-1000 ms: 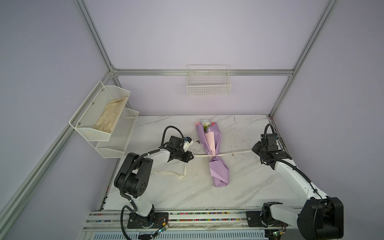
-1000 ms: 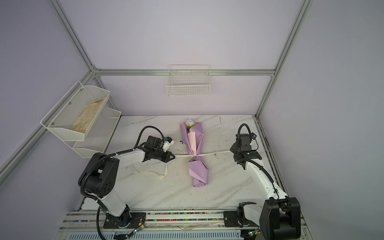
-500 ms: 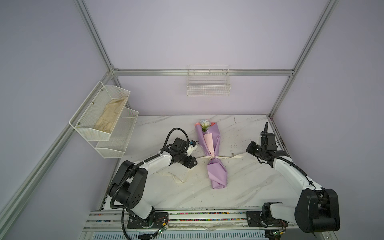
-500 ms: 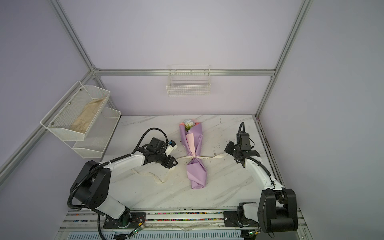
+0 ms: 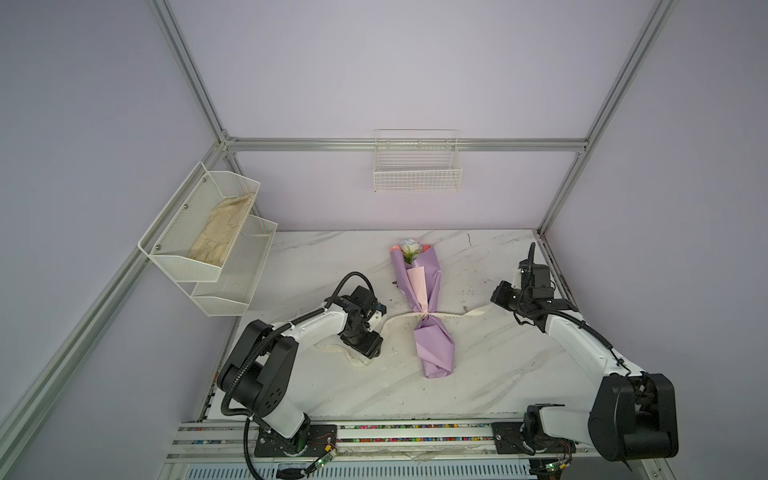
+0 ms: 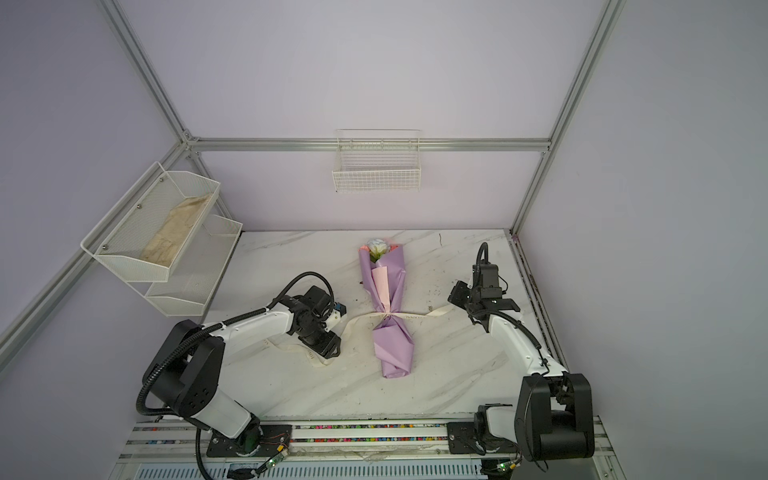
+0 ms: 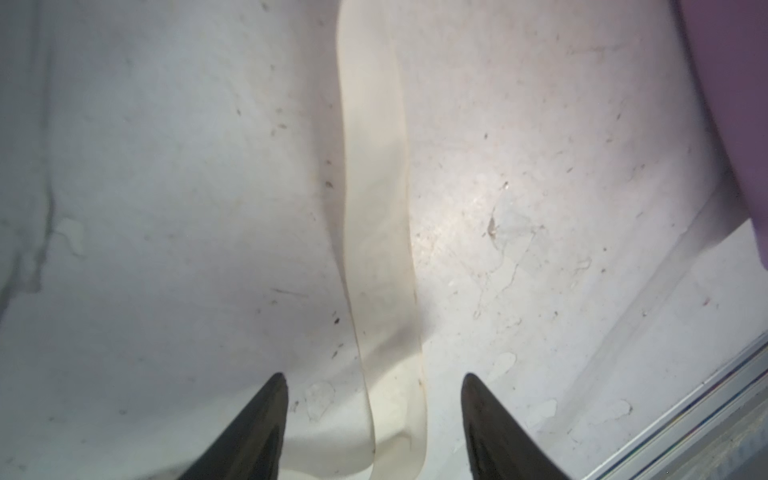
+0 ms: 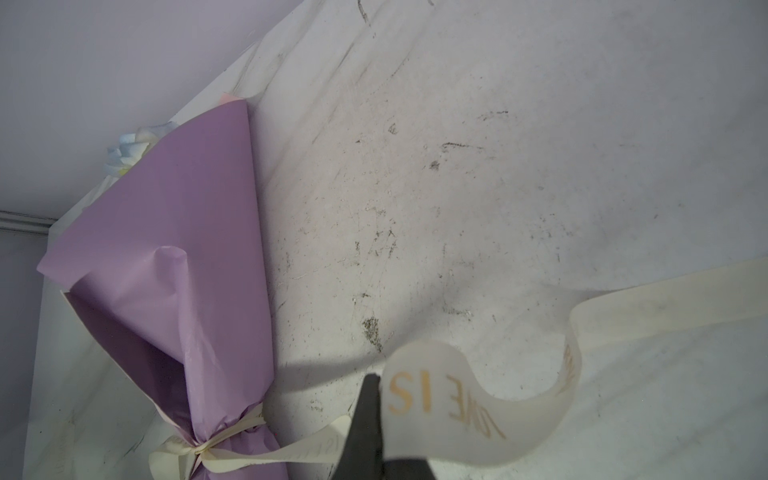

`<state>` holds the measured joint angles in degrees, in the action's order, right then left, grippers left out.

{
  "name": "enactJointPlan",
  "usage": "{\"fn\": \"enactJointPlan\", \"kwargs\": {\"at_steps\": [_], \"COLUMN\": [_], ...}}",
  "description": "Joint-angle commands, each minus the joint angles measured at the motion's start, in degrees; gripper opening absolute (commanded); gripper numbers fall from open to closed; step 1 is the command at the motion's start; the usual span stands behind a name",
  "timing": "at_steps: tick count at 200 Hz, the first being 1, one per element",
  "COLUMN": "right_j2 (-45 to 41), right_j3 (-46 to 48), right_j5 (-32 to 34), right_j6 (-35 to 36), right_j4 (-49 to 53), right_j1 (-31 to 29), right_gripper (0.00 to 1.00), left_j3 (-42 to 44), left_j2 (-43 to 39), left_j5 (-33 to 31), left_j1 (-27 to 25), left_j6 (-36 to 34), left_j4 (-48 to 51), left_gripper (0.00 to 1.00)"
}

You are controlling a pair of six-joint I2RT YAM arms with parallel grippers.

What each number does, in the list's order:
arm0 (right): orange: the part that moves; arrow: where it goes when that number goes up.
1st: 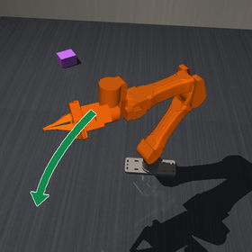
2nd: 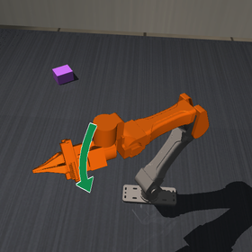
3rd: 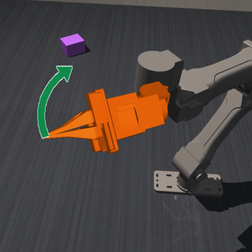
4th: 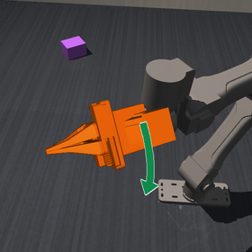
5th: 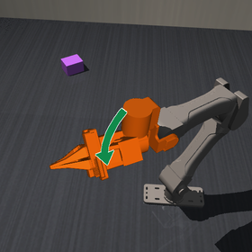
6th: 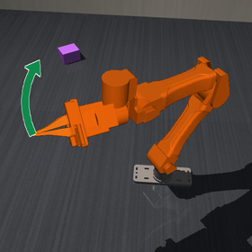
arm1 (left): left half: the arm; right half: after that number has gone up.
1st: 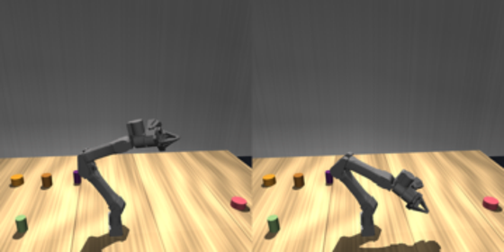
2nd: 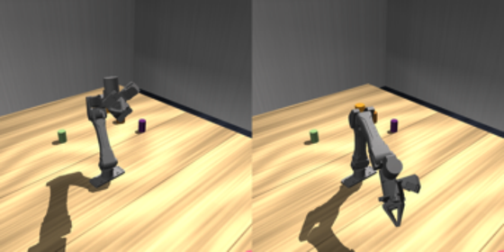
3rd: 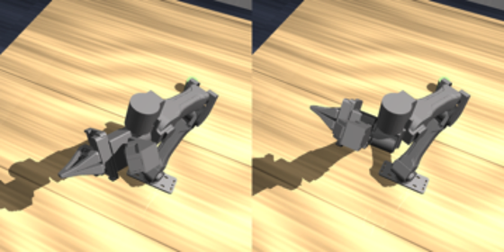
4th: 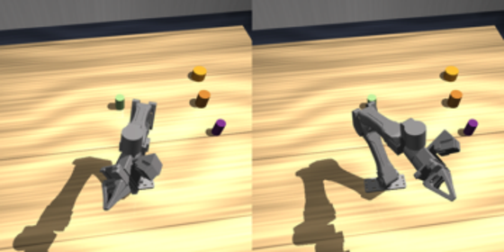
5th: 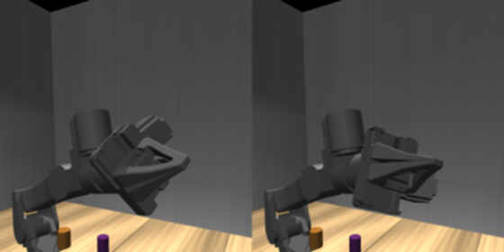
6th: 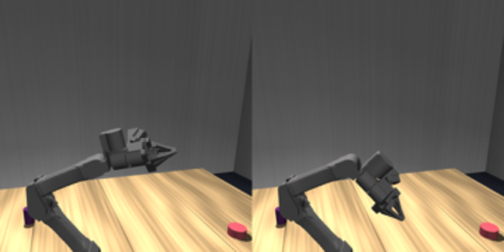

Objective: Tie the bouquet of fake flowers

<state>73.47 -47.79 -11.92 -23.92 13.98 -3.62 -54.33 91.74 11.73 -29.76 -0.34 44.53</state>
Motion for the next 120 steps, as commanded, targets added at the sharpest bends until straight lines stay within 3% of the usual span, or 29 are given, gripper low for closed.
{"fn": "enactJointPlan", "kwargs": {"at_steps": [1,57,120], "right_j2": [-0.09,-0.6,0.81], "right_j3": [-2.11,-2.47,-1.88], "right_j5": [-0.55,1.15,1.99], "right_j6": [0.13,-0.87,-1.83], "right_j4": [0.25,0.48,0.57], "right_j1": [0.23,0.19,0.19], "right_gripper": [0.0,0.0,0.0], "left_j3": [-6.24,-11.6,-12.09], "left_j2": [-2.06,5.58,9.1], "left_j5": [-0.26,-6.56,-7.25], "left_j1": [-0.69,-5.23,-7.37], "left_j6": [-0.71,-5.07,-9.22], "left_j4": [4.76,13.93,18.75], "left_gripper": [0.66,0.63,0.63]}}
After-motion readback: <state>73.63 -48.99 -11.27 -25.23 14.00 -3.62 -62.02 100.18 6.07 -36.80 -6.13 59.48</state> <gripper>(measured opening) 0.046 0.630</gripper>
